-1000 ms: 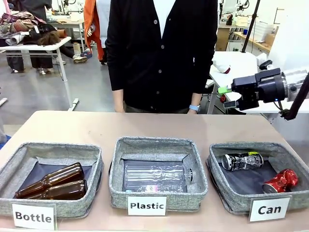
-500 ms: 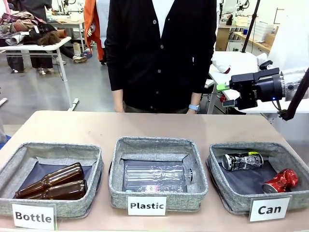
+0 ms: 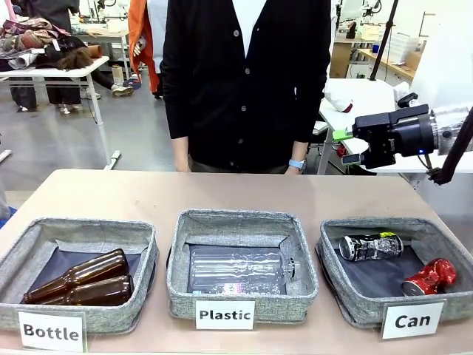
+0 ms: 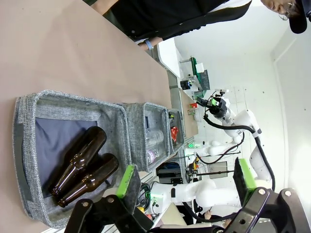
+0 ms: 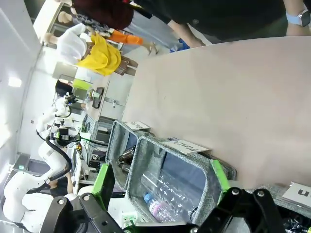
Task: Sort the can waste into the basket.
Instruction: Pick up the can waste from the table and place it in the right Fabric basket.
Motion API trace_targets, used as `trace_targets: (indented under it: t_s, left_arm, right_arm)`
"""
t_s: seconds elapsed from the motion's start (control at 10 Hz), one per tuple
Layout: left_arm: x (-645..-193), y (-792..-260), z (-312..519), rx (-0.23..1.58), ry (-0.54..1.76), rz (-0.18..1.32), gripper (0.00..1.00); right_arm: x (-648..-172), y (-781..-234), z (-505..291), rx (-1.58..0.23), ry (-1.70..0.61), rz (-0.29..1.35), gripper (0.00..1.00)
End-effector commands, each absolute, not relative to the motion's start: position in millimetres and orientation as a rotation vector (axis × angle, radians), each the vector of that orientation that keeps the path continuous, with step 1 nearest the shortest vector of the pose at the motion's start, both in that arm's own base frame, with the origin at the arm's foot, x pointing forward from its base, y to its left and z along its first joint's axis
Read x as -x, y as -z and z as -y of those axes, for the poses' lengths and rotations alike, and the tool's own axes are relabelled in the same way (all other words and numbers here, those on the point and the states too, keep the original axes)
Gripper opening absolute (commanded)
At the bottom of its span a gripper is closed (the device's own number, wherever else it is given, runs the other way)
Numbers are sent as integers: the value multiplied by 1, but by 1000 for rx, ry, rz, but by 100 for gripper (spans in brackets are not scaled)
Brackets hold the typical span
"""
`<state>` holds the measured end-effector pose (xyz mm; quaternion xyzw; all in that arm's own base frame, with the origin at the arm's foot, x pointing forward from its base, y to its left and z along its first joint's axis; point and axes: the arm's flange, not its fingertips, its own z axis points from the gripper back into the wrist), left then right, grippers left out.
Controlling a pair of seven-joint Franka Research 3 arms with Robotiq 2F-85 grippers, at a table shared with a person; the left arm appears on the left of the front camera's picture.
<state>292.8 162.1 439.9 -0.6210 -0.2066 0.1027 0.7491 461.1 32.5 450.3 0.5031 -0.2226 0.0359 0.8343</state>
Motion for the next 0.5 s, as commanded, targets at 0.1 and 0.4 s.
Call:
trace_targets:
  t_s: [0.1,0.4]
  left_arm:
    - [-293,-443,-161,1375,-221,464,100]
    - [-293,-443,-161,1375,-221,464,100]
  right_arm:
    - [-461,-451,-31,-1062,-102,480,100]
    - [-461,-451,-31,-1062,-102,480,100]
